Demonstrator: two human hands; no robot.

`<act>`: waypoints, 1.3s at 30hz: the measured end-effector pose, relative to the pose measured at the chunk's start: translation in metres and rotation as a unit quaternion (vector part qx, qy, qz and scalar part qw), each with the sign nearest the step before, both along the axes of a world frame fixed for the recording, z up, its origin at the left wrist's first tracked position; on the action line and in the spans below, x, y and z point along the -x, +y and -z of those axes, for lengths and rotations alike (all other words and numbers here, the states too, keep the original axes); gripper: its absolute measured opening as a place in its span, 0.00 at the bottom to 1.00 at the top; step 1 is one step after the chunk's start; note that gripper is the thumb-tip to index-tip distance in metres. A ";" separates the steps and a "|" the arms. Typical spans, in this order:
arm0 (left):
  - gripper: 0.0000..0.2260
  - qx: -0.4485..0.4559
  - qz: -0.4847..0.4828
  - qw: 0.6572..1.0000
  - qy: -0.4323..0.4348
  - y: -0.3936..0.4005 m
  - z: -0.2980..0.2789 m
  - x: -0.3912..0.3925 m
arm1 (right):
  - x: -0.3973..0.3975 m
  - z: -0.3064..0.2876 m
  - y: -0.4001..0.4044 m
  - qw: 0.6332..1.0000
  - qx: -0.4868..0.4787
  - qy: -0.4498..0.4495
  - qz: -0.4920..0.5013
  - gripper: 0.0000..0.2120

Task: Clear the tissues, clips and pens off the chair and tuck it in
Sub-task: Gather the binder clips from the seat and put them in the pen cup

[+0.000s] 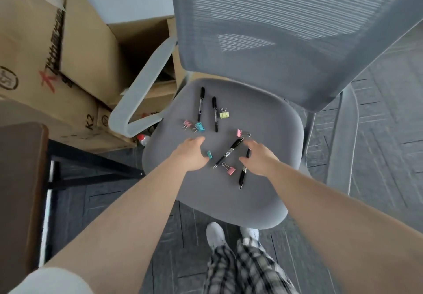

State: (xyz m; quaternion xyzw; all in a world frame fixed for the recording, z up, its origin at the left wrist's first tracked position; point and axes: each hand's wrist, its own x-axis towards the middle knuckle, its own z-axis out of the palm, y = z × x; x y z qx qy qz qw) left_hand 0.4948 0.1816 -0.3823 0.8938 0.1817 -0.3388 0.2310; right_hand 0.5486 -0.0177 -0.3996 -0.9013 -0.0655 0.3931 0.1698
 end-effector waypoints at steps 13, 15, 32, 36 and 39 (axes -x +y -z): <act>0.24 -0.012 0.006 1.000 0.018 -0.025 0.091 -0.016 | -0.047 0.066 0.013 0.992 0.024 -0.112 -0.053 0.19; 0.22 -0.027 0.005 1.000 0.007 -0.029 0.102 -0.014 | -0.053 0.075 0.020 0.990 0.019 -0.120 -0.068 0.18; 0.02 -0.045 -0.200 0.975 -0.091 -0.012 0.103 -0.044 | -0.092 0.087 0.052 0.986 -0.001 -0.162 -0.040 0.09; 0.14 -0.056 -0.277 0.947 -0.151 0.011 0.097 -0.060 | -0.111 0.080 0.073 0.987 -0.016 -0.158 0.016 0.09; 0.11 -0.078 -0.332 0.920 -0.190 0.027 0.097 -0.069 | -0.120 0.082 0.088 0.986 -0.011 -0.163 0.021 0.12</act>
